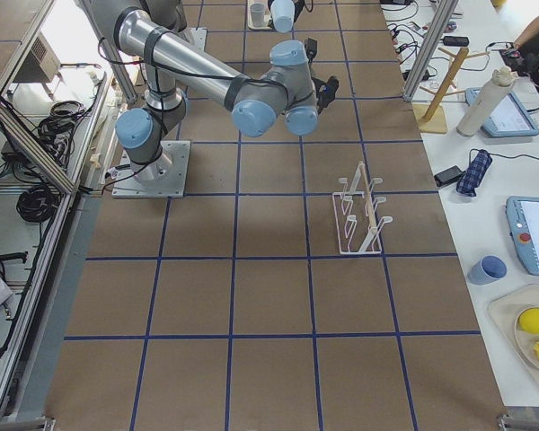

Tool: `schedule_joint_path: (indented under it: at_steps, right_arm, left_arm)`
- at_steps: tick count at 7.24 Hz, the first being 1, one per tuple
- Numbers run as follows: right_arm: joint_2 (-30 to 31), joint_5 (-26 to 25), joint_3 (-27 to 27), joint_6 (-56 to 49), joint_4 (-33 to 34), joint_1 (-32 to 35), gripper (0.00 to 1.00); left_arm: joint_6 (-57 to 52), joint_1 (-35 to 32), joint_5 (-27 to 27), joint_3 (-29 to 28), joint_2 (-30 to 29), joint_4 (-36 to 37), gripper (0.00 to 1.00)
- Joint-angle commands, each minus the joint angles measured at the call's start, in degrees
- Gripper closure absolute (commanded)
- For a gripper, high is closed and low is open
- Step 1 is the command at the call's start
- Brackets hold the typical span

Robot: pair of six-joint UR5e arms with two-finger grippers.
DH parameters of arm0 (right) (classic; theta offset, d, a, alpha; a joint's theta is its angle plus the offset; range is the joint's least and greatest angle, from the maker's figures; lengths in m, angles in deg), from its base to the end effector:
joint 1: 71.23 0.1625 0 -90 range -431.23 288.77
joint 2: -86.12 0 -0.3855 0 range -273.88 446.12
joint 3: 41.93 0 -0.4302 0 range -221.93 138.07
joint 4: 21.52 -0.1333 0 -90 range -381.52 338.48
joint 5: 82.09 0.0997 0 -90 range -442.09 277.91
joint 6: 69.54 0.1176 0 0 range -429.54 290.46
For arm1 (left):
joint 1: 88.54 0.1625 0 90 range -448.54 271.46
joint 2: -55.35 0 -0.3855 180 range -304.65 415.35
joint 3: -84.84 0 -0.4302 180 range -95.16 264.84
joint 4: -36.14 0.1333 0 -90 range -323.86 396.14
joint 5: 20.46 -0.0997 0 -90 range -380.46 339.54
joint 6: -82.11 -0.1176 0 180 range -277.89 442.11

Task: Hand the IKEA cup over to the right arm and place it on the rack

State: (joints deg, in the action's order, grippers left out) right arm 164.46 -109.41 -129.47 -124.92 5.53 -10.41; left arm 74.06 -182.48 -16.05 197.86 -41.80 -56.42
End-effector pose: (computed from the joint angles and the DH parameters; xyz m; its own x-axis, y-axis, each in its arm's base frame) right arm -0.0273 -0.5366 0.3598 -0.1164 0.3264 -0.9380 0.0945 0.9438 0.3167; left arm -0.2849 -0.4902 0.2825 0.0474 -0.4202 0.9062 0.0517 0.9070 0.4179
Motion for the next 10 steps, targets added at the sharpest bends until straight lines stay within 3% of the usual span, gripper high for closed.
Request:
schedule_joint_path:
  at_steps: [1, 8, 10]
  right_arm:
    - [0.32, 0.86, 0.0, -0.52, -3.06, 3.86, 0.0]
    - [-3.1, 1.04, -1.14, -0.35, -8.25, 10.46, 0.0]
    - [-3.02, 3.66, -1.14, -0.34, -8.33, 12.65, 0.0]
  left_arm:
    - [-0.12, -0.19, 0.17, 0.88, -0.23, 0.45, 1.0]
    - [-0.04, -0.01, 0.08, 0.8, 0.03, 1.24, 1.0]
    - [-0.04, -0.01, 0.08, 0.79, 0.12, 1.33, 1.0]
